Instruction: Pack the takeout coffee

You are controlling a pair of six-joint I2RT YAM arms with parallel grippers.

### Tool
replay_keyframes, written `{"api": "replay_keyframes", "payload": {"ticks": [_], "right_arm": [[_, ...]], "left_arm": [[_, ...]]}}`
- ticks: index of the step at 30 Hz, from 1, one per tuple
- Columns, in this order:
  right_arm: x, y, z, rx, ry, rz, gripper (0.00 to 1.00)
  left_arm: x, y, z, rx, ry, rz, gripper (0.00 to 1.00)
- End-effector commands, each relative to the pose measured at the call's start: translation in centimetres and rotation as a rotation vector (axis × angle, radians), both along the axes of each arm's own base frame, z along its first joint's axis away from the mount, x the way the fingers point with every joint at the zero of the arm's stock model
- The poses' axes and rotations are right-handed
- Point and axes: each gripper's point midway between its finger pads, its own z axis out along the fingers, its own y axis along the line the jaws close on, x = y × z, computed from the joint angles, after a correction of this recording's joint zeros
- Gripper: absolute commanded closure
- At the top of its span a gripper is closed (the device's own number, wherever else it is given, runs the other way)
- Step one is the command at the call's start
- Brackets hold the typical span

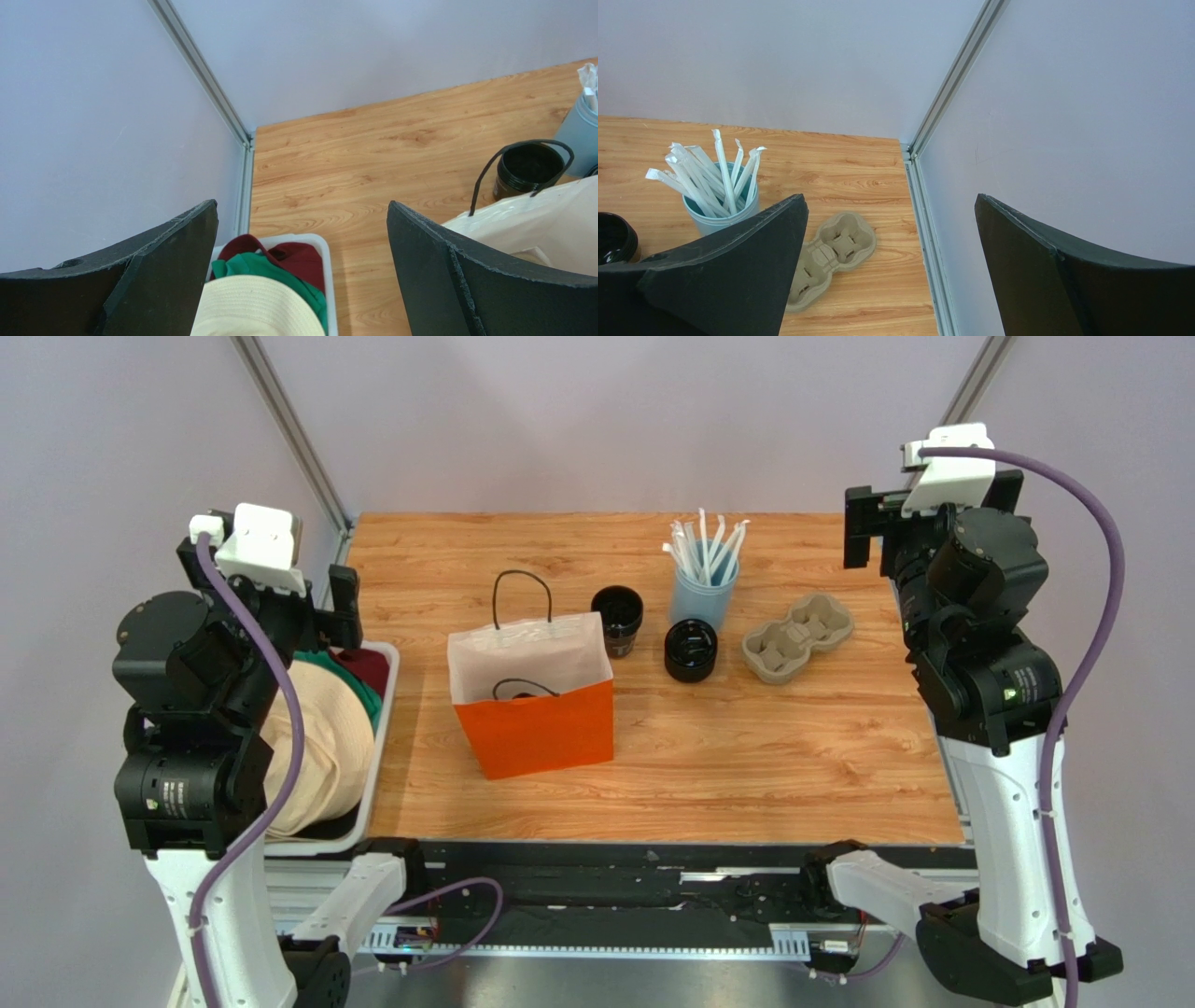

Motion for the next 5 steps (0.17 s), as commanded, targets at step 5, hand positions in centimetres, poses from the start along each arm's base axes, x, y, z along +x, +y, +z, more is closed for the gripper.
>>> {"api": "replay_keyframes", "payload": {"ticks": [5], "right_arm": [[-0.39, 0.02, 1.25, 0.032, -0.046, 0.004, 0.02]], "left_arm": [[-0.12, 0.13, -0.21, -0.014, 0.004, 0.009, 0.01]]}}
